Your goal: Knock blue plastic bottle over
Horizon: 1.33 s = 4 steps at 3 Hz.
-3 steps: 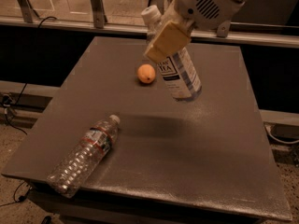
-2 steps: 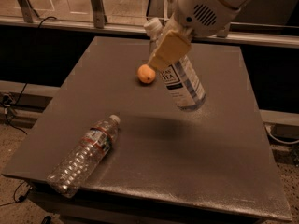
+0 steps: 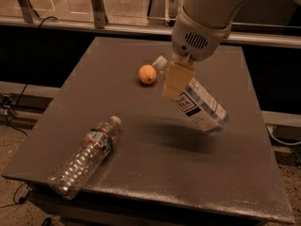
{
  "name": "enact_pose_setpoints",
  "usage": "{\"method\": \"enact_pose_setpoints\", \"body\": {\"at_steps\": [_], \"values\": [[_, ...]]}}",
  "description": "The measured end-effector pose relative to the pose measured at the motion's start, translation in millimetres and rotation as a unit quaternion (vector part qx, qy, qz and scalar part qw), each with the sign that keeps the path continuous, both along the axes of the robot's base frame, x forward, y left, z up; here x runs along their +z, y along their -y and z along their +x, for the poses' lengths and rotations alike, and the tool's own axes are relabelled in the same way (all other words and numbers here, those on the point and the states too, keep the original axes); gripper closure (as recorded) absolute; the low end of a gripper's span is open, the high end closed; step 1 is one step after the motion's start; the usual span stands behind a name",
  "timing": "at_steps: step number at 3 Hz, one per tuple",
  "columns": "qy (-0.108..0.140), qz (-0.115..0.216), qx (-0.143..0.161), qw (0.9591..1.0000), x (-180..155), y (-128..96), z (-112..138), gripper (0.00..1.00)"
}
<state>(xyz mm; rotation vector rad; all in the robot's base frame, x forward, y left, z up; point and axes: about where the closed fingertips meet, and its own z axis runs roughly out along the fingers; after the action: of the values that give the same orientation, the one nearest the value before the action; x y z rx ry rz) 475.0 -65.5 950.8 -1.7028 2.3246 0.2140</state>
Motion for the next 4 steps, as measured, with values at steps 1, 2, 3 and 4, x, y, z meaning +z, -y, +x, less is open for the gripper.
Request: {"method": "enact_pose_setpoints", "body": {"at_steps": [1, 2, 3, 4], "values": [[-0.036, -0.076, 0.012, 0.9964, -29, 9, -6, 1.00], [-0.065, -0.118, 0.029, 0.9905, -57, 10, -15, 0.82], [-0.086, -0.143, 0.050, 0.9847, -81, 6, -26, 0.58], [-0.098, -0.156, 0.063, 0.9809, -94, 4, -33, 0.36]]}}
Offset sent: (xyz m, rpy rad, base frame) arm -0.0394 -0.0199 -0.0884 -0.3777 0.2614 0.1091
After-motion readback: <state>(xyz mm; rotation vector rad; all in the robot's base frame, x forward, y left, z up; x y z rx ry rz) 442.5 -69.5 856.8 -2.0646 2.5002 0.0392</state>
